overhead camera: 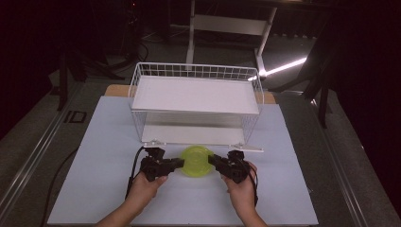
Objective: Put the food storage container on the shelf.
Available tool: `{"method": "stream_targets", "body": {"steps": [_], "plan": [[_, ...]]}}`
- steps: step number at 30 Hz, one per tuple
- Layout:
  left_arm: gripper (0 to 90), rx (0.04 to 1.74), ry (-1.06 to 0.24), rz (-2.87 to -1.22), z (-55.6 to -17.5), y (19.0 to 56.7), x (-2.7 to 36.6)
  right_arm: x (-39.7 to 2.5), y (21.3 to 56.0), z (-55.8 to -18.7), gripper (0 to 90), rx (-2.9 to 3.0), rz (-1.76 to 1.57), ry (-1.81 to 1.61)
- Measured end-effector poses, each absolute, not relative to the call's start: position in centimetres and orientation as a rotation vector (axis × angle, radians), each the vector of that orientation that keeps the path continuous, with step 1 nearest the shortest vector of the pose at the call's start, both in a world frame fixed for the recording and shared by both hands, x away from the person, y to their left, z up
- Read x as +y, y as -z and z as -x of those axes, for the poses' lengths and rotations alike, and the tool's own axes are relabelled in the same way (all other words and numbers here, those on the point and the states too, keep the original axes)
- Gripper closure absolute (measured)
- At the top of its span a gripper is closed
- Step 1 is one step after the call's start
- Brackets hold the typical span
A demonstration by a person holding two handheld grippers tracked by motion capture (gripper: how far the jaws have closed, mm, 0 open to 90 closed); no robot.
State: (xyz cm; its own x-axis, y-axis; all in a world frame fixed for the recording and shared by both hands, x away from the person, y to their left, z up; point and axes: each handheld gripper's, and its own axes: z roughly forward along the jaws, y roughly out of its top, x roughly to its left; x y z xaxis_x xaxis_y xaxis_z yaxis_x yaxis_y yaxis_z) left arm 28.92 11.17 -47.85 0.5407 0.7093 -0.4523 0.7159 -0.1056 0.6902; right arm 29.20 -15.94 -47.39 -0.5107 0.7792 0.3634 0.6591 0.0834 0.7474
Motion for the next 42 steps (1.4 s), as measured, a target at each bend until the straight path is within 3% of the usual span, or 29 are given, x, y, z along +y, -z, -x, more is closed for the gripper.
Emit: {"method": "stream_targets", "body": {"steps": [17, 42], "plan": [[81.4, 1.121, -0.137, -1.728, -32.2, 47.5, 11.3, -15.1, 46.3, -32.9, 79.7, 2.095, -1.532, -1.430], [80.5, 1.212, -0.146, -1.721, -36.2, 49.9, 11.3, -13.9, 48.5, -36.5, 79.4, 2.057, -1.579, -1.351]]}}
